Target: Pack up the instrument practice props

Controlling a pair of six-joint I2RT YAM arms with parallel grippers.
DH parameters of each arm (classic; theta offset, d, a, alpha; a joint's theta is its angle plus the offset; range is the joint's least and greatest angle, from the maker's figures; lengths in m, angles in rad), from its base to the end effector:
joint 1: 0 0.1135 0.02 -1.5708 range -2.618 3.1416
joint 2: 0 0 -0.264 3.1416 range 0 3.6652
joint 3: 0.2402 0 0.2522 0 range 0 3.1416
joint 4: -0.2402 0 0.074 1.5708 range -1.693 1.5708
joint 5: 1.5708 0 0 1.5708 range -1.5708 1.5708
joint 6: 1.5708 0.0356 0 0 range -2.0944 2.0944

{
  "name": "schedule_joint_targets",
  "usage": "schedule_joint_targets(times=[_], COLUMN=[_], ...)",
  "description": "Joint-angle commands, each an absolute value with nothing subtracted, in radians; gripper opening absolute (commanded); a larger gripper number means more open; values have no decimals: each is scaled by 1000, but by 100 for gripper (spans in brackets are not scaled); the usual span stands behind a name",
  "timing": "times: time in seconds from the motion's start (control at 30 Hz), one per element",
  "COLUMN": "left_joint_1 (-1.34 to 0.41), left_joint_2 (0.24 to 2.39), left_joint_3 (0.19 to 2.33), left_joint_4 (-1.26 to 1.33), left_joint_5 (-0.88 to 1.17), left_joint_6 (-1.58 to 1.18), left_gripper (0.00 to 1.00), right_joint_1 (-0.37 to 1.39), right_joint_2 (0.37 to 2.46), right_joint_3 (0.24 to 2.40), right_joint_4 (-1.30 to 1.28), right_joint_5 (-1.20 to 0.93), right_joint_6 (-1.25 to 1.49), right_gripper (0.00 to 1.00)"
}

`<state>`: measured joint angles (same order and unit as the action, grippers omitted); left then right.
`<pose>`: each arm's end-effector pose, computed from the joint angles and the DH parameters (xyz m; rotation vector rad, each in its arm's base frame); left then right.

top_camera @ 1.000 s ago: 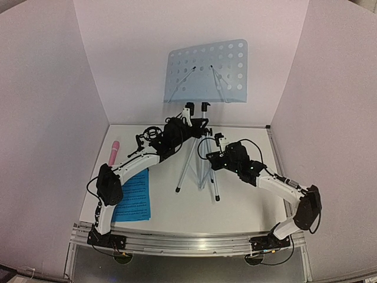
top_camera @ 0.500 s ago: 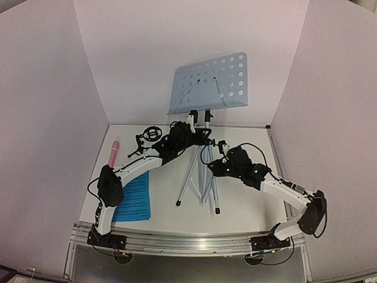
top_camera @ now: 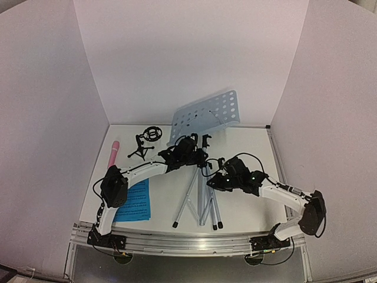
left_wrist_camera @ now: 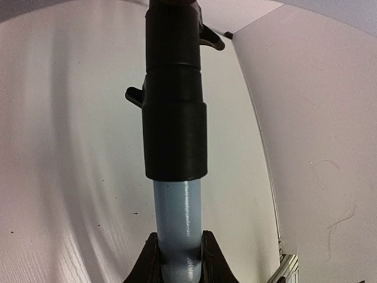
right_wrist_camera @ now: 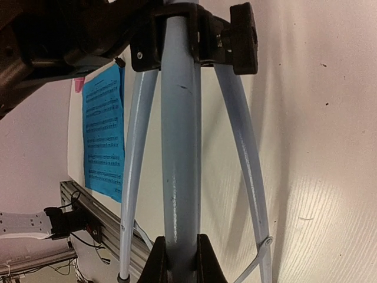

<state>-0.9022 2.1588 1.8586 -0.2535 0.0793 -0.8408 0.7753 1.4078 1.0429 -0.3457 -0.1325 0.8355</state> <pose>0.3147 -0.4030 0.2605 0.1232 2.3296 -1.0545 0.2183 0.2205 0.2713 -0.0008 2.4770 0.9328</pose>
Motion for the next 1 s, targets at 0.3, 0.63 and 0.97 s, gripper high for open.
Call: schedule_joint_targets(times=[0.3,0.63,0.97], left_joint_1=[-959,-930,-903], left_joint_2=[2251,2307,2246], left_joint_3=[1949,1971,1962], left_joint_4=[-235,-236,-284], left_joint_5=[238,290,378], left_joint_6=[-731,-668,-631], left_gripper=[0,27,56], right_joint_1=[715,661,660], right_joint_2=[1500,1591,1646], right_joint_3=[914,884,884], right_joint_4=[-107,-22,31], right_joint_5=[165,112,147], right_joint_6=[915,933,985], right_gripper=[0,0,0])
